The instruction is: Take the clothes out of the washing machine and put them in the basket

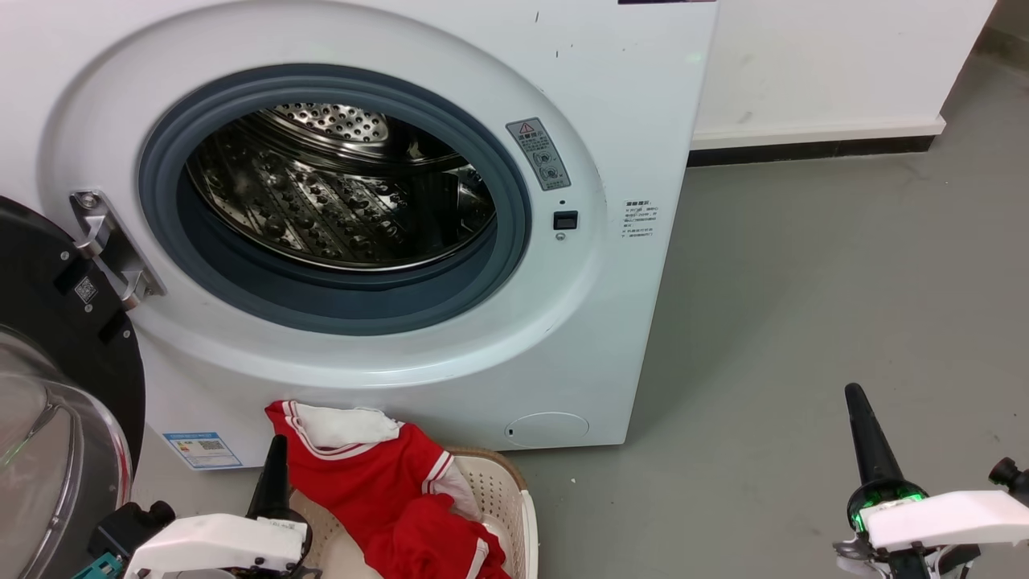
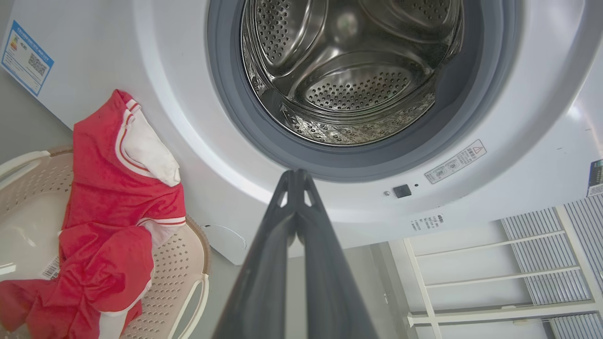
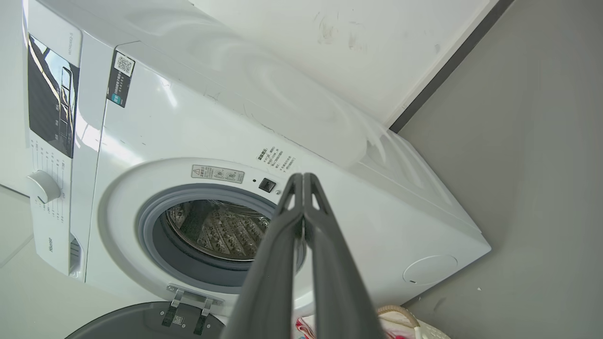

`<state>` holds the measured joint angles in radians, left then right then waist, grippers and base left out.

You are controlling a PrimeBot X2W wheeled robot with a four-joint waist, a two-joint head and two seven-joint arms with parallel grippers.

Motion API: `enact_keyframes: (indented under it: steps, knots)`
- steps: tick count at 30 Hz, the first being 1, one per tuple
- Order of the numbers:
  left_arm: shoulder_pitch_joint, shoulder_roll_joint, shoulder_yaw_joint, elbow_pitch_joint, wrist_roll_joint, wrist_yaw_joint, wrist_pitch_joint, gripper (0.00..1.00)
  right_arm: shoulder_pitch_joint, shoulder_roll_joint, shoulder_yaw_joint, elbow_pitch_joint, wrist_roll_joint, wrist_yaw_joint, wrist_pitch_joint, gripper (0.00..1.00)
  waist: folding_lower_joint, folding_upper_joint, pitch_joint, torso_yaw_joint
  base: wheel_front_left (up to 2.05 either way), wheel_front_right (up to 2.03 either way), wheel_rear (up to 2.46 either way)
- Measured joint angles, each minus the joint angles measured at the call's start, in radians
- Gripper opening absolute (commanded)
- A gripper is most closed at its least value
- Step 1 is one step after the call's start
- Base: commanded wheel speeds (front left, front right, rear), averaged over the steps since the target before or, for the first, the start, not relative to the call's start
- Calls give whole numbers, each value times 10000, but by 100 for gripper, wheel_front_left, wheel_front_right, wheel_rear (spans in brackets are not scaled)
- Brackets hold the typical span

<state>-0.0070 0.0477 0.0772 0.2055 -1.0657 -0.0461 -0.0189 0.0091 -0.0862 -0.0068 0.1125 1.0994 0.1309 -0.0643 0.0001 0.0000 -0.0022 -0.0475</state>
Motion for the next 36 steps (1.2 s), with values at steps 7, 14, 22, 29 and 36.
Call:
enact_keyframes:
  steps: [7, 14, 22, 29, 36]
  knots:
    - [-148, 2, 52, 56, -765, -128, 199, 0, -119, -6, -71, 182, 782, 0, 174, 0, 0, 0, 6, 53, 0, 0, 0]
    - [-254, 2, 100, 107, -1473, -234, 372, 0, -263, -8, -144, 349, 1511, 0, 359, 0, 0, 0, 12, 106, 0, 0, 0]
    - [-393, 4, 155, 161, -2224, -334, 550, 0, -423, -8, -221, 533, 2276, 0, 562, 0, 0, 0, 19, 166, 0, 0, 0]
    - [-510, 6, 198, 211, -2851, -433, 706, 0, -546, -6, -293, 685, 2903, 0, 711, 0, -1, 0, 25, 219, 0, 0, 0]
    - [-612, 6, 238, 253, -3440, -525, 859, 0, -674, -4, -366, 819, 3494, 0, 884, 0, 0, 0, 31, 272, 0, 0, 0]
